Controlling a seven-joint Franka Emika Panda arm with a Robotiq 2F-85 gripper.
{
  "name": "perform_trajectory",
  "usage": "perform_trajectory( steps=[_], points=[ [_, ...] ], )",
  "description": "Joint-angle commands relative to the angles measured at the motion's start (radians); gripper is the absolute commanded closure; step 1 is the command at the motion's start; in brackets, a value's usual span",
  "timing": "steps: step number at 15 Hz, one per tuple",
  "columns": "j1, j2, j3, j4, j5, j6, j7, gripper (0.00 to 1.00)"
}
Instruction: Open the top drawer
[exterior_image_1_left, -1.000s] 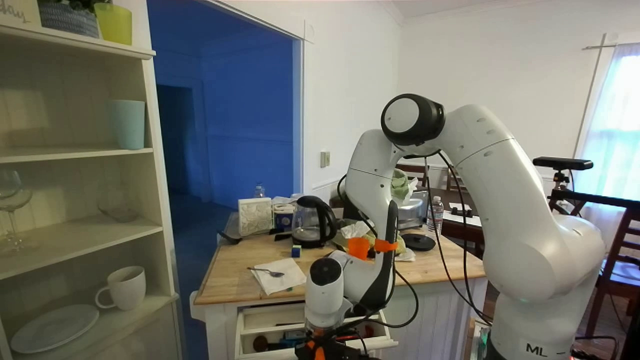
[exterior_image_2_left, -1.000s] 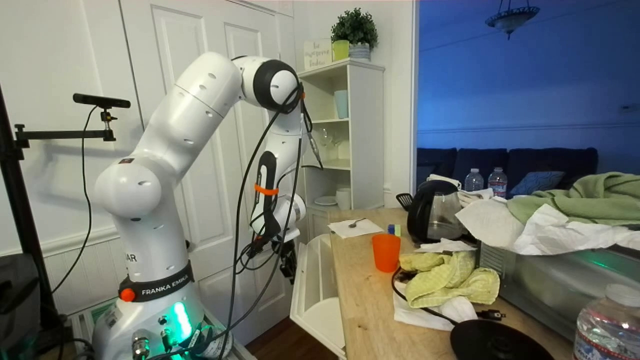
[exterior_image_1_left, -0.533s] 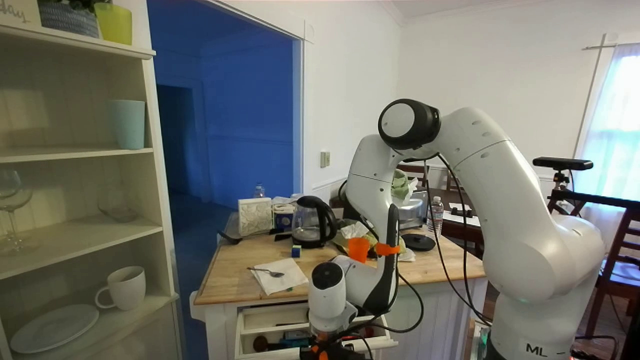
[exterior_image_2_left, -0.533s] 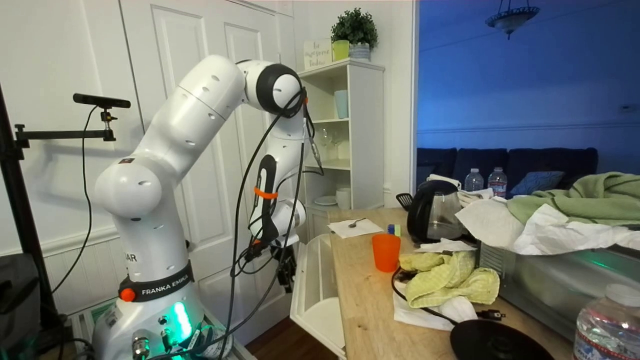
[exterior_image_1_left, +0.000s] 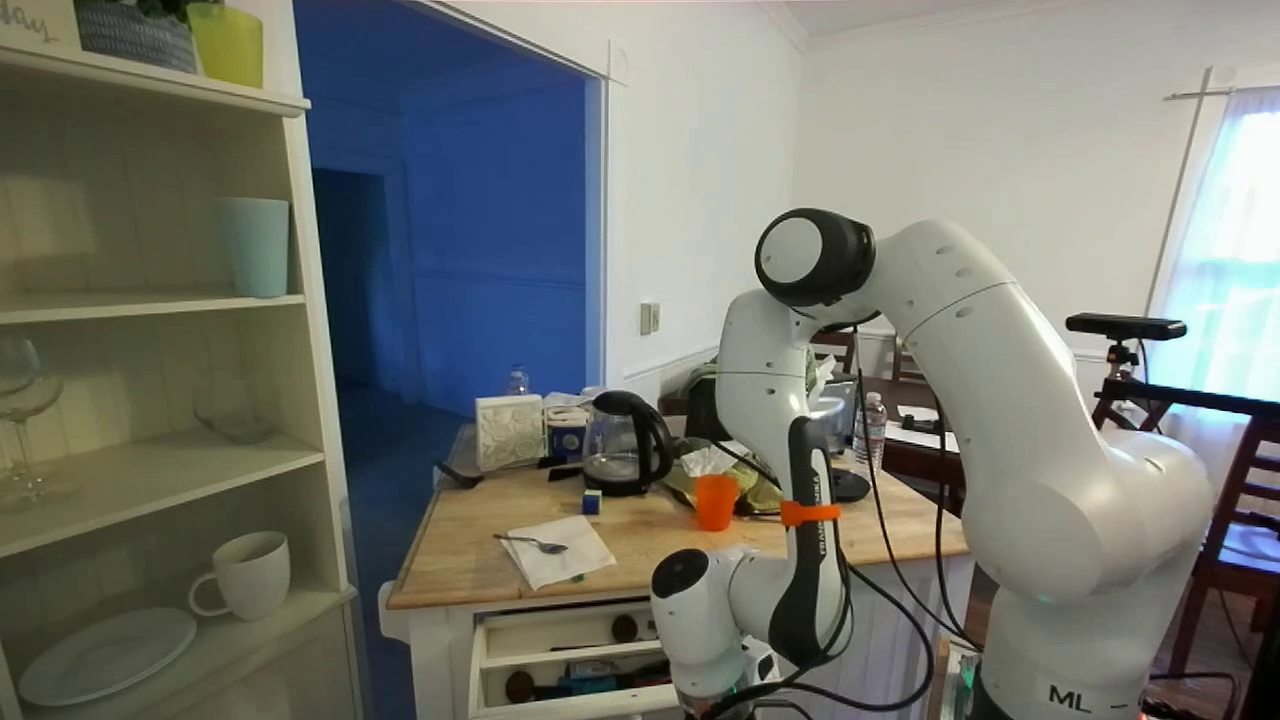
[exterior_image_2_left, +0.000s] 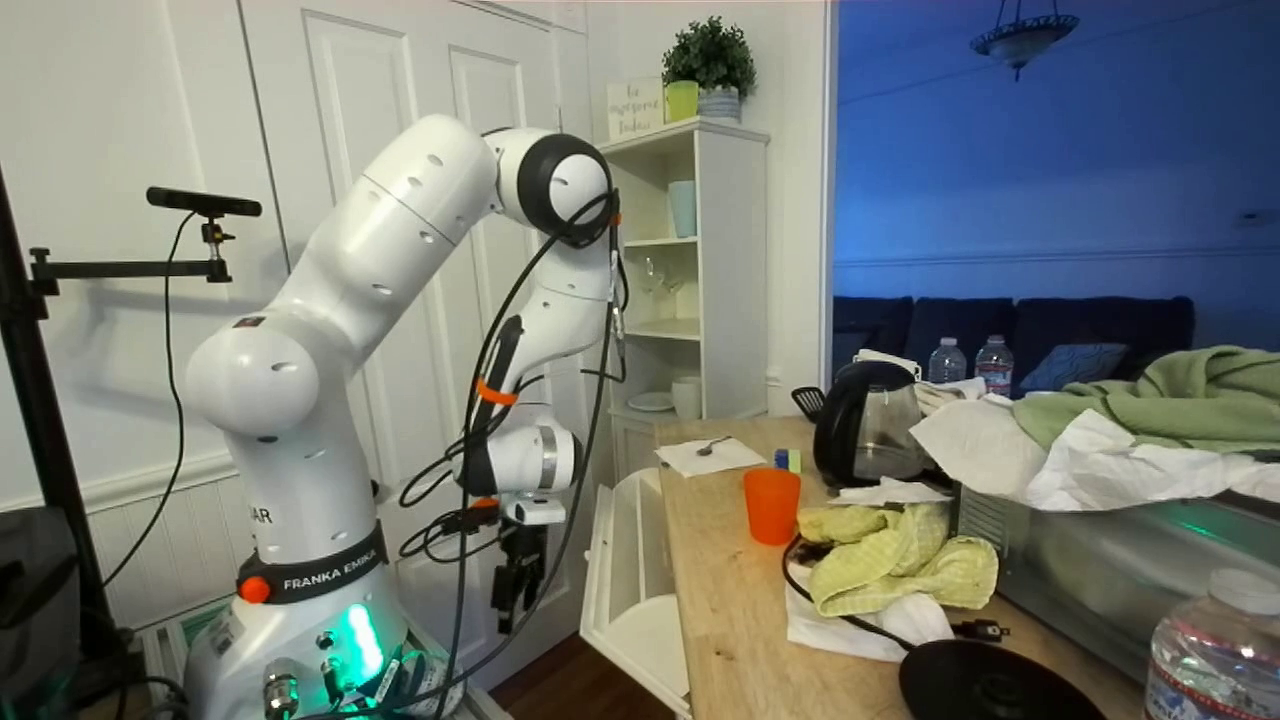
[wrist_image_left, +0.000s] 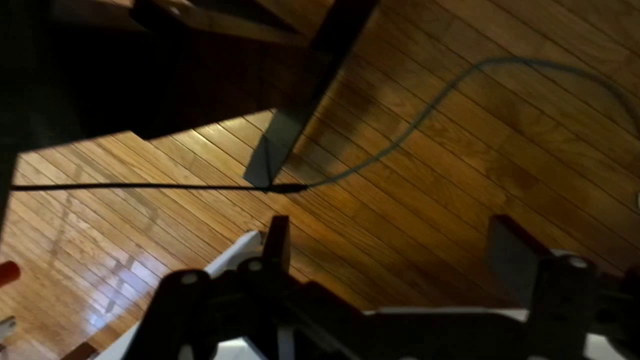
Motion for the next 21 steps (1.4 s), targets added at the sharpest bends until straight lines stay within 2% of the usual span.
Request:
perform_trajectory(
  steps=[1,4,6,7,10,12,15,16,17,19,21],
  points=[
    [-0.105,-0.063,0.125,-0.124,0.190,-0.014,-0.227,0.00],
    [-0.200,-0.101,0.275,-0.186,0.302,-0.033,-0.363,0.00],
    [-0.271,-0.140,0.402,-0.217,0.372,-0.073,-0.439,0.00],
    [-0.298,-0.093,0.459,-0.160,0.368,-0.133,-0.454,0.00],
    [-0.409,-0.178,0.684,-0.157,0.446,-0.294,-0.569,0.00],
    [-0.507,-0.244,0.846,-0.158,0.521,-0.397,-0.680,0.00],
    [-0.665,-0.307,1.084,-0.115,0.546,-0.541,-0.789,0.00],
    [-0.679,-0.425,1.135,-0.109,0.624,-0.503,-0.874,0.00],
    [-0.790,-0.335,1.235,-0.083,0.515,-0.590,-0.831,0.00],
    [-0.940,-0.337,1.386,-0.057,0.438,-0.593,-0.828,0.00],
    [-1.092,-0.268,1.515,-0.039,0.316,-0.589,-0.797,0.00]
  ],
)
